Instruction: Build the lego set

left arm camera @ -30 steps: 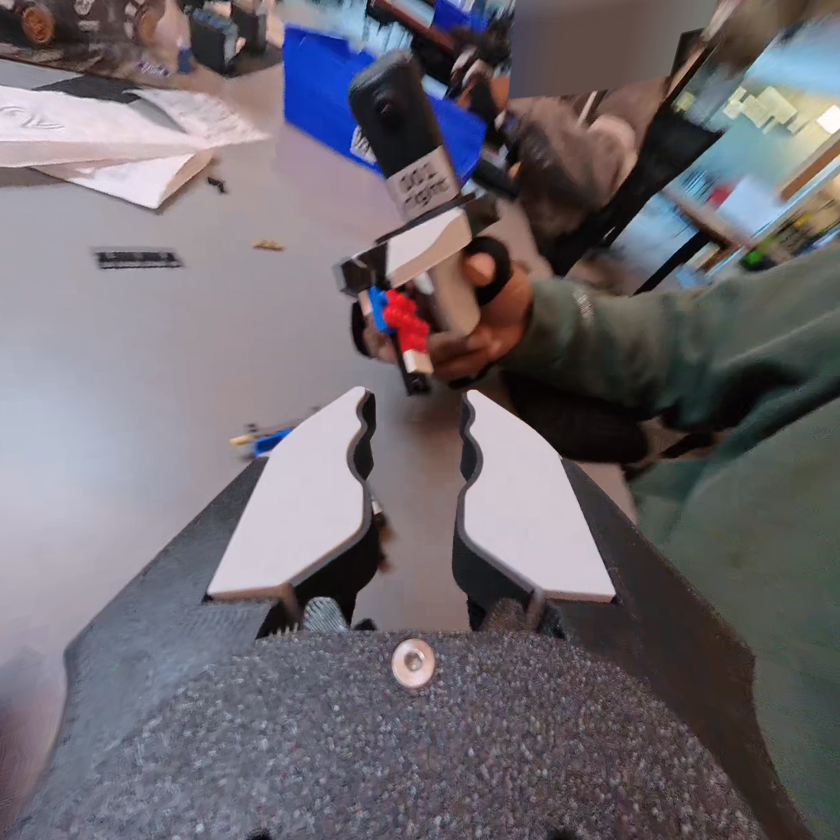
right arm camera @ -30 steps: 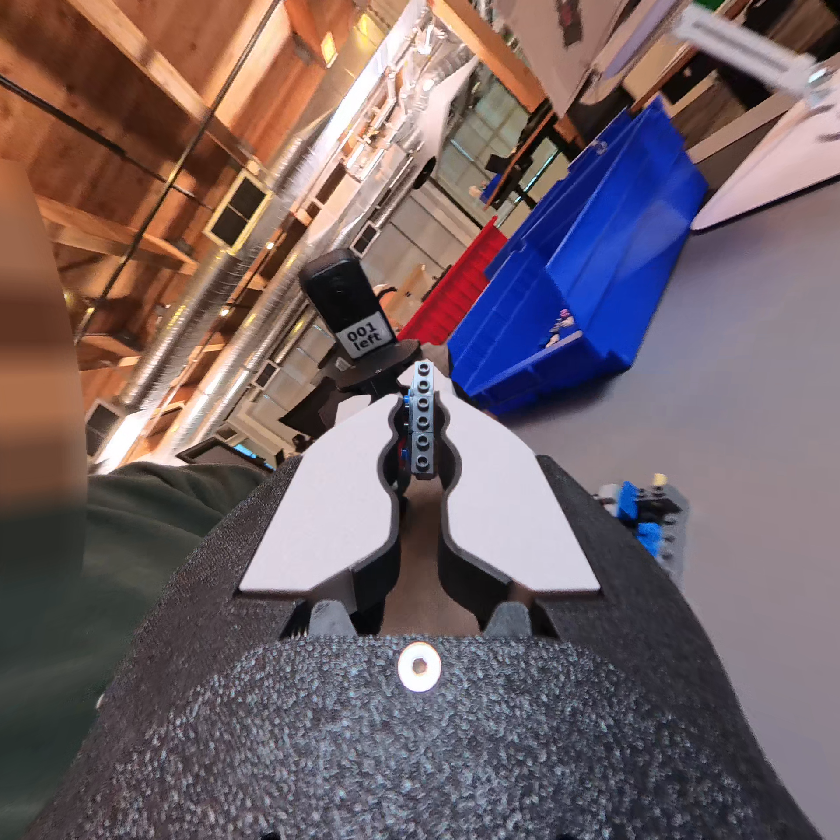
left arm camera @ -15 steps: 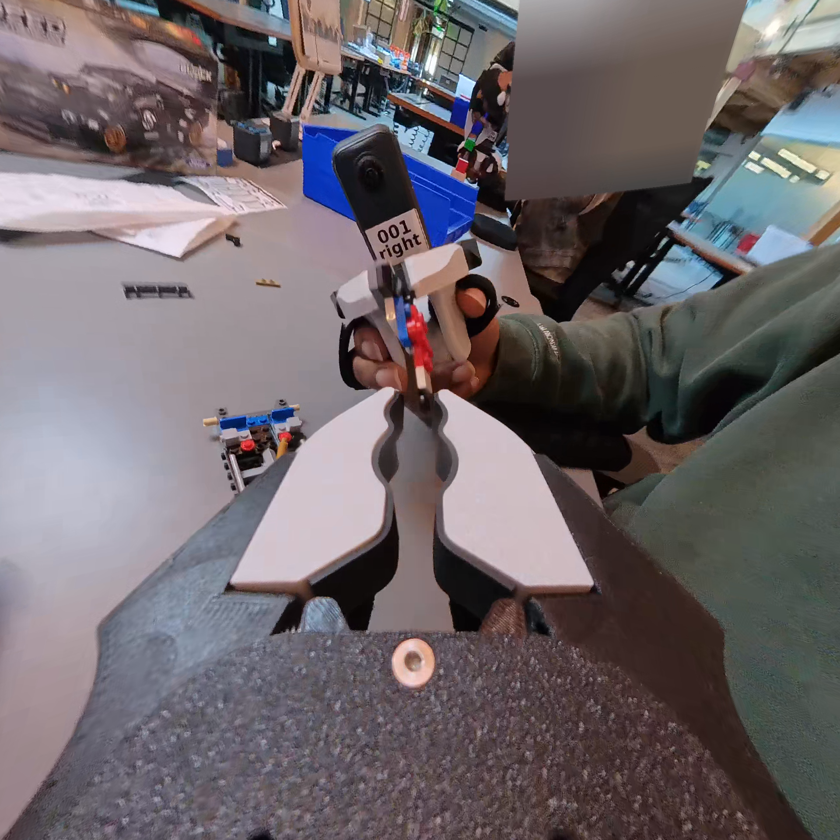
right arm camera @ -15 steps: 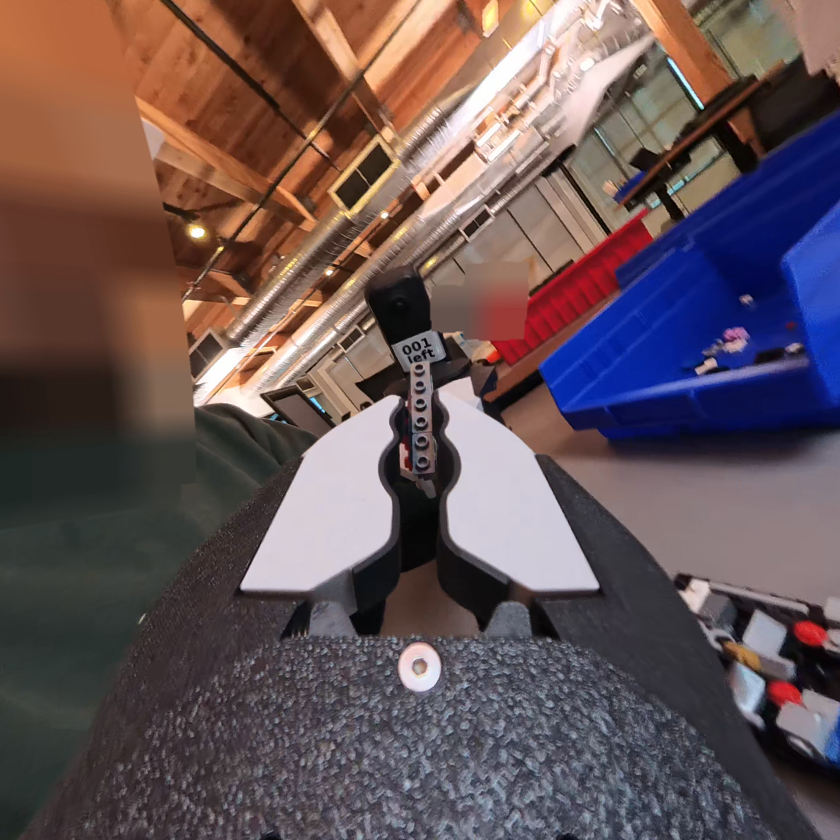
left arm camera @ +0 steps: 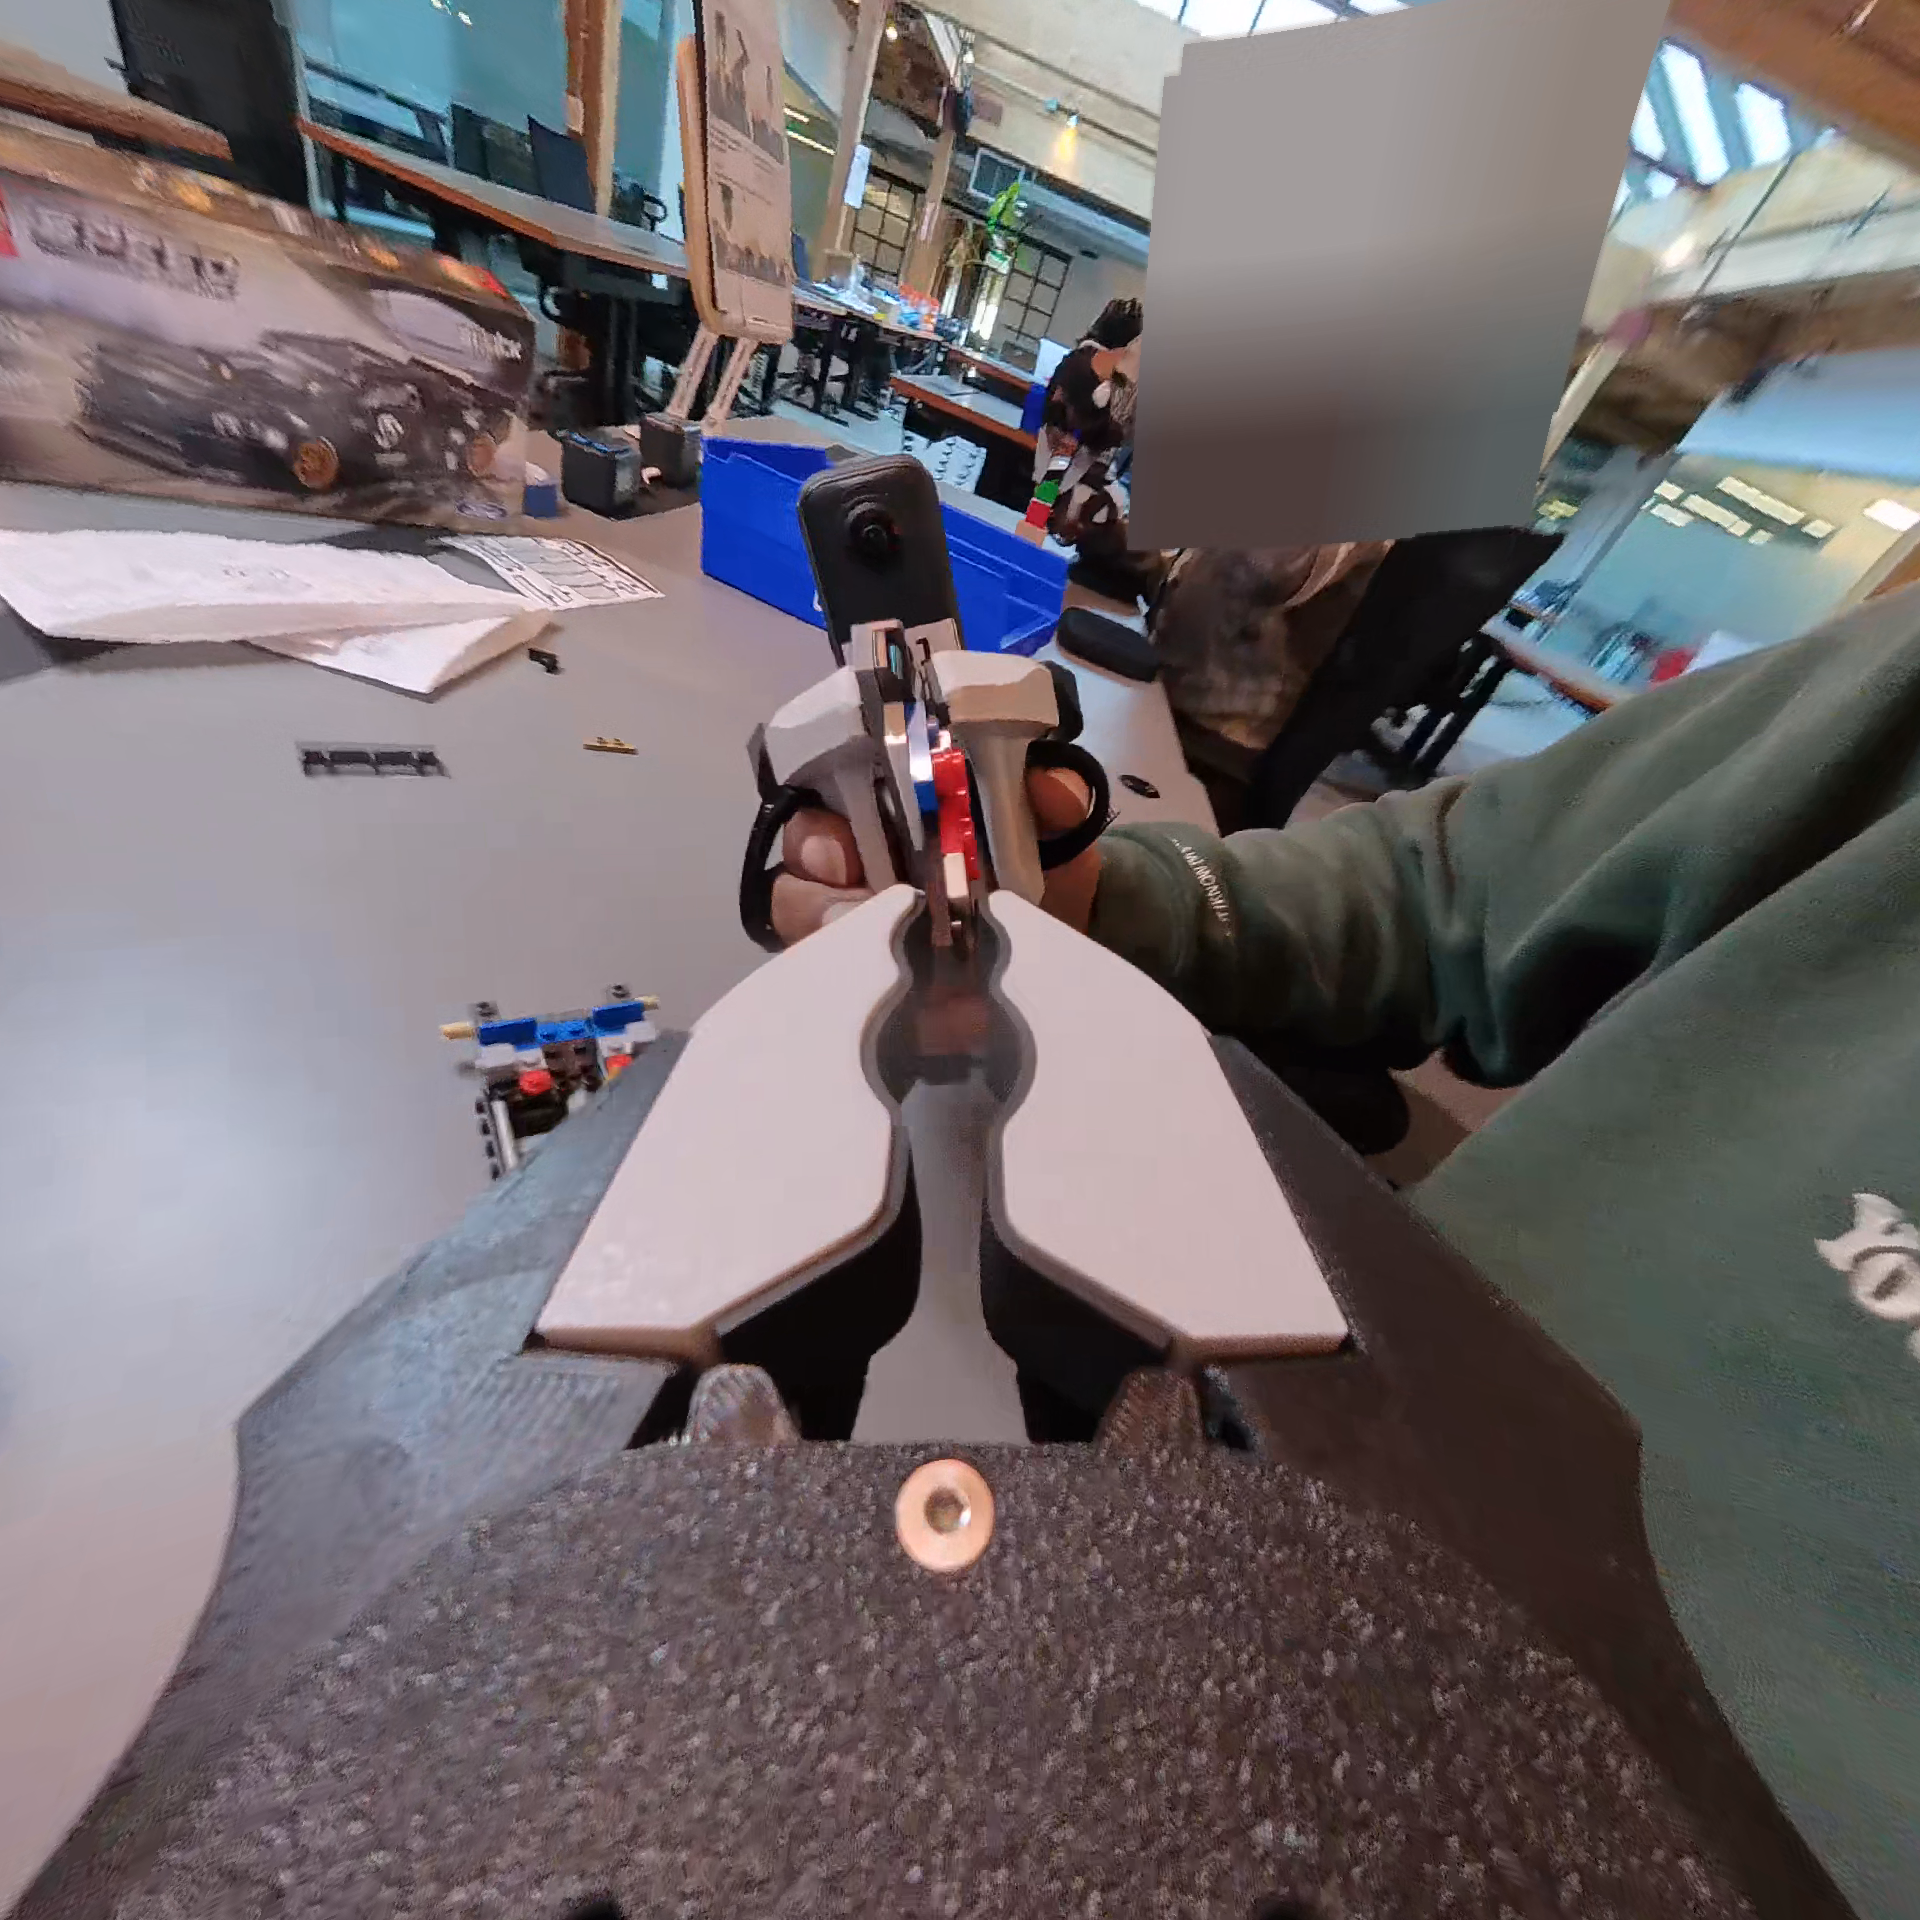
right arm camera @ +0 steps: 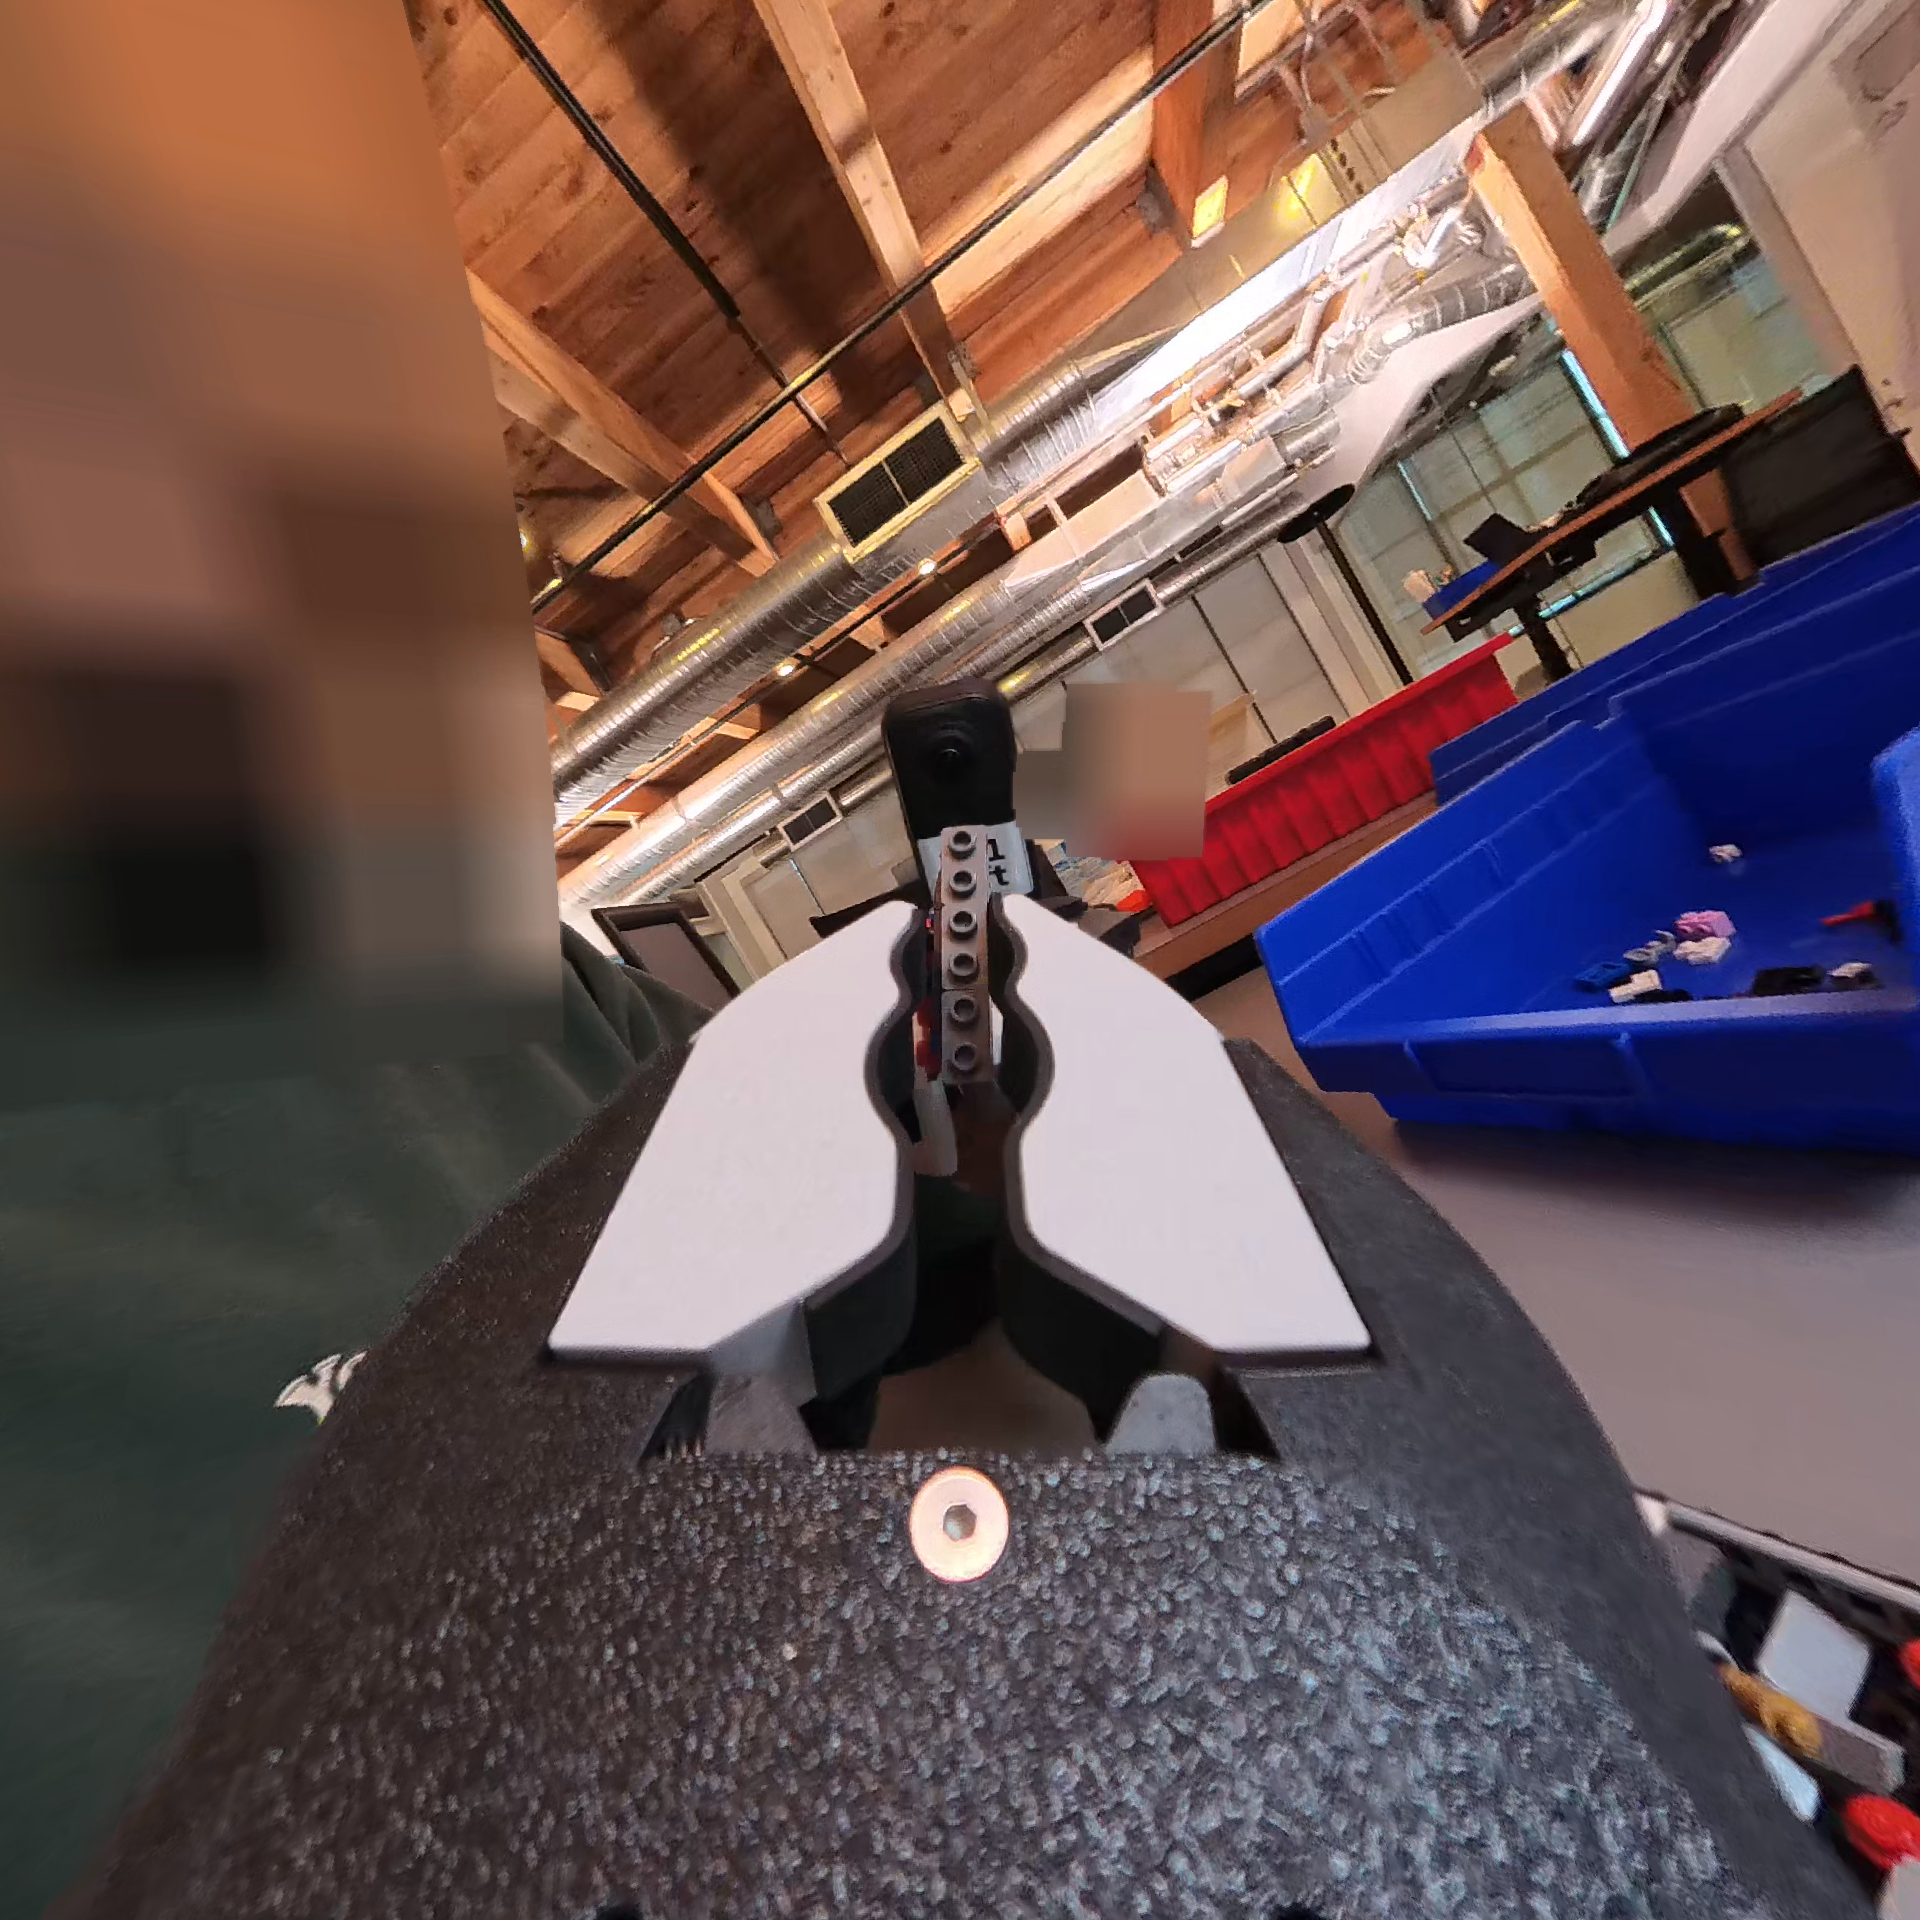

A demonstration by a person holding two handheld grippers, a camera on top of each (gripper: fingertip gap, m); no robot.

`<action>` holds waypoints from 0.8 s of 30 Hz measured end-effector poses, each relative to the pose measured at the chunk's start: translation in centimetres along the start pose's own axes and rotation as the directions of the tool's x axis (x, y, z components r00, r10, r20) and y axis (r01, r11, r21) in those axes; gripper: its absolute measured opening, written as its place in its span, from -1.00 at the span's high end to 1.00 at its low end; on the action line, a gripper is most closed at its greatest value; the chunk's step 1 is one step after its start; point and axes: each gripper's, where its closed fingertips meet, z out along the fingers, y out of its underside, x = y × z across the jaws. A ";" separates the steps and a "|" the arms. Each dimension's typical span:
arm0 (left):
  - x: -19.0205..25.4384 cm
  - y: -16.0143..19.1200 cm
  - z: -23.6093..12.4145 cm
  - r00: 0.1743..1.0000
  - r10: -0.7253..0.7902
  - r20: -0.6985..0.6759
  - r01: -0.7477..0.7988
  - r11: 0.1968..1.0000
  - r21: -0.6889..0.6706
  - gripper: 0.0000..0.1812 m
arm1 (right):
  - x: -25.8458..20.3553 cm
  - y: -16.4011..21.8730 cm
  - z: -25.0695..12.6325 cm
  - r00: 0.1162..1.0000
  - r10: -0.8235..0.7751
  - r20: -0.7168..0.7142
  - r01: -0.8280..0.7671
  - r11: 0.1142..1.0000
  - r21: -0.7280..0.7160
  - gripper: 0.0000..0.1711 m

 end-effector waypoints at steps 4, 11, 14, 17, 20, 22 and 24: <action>-1.5 0.6 -0.4 0.980 -0.194 -0.033 0.193 0.981 -0.020 0.92 | 2.0 0.6 -0.3 0.991 -0.026 -0.130 0.016 0.997 -0.079 0.87; -4.2 4.6 -0.8 0.897 -0.440 0.028 0.437 0.878 -0.194 0.93 | 3.0 1.8 -2.1 0.637 -0.767 -0.077 0.525 0.505 -0.685 0.64; -4.7 6.5 -0.4 0.891 -0.448 0.072 0.450 0.850 -0.273 0.93 | 3.6 5.6 -1.7 0.510 -0.850 0.135 0.548 0.200 -0.812 0.63; -4.6 8.1 -0.3 0.906 -0.411 0.103 0.420 0.836 -0.352 0.93 | 5.4 9.0 -2.7 0.449 -0.847 0.284 0.511 -0.017 -0.859 0.64; -4.8 9.2 -0.5 0.923 -0.358 0.139 0.382 0.828 -0.411 0.93 | 6.2 10.2 -3.1 0.404 -0.842 0.358 0.495 -0.128 -0.859 0.73; -4.7 9.3 -0.6 0.922 -0.365 0.130 0.384 0.823 -0.419 0.93 | 6.8 10.5 -3.3 0.367 -0.843 0.394 0.479 -0.192 -0.857 0.77; -4.8 9.7 -0.7 0.924 -0.356 0.139 0.380 0.816 -0.435 0.93 | 7.1 10.8 -3.5 0.355 -0.842 0.405 0.470 -0.214 -0.857 0.79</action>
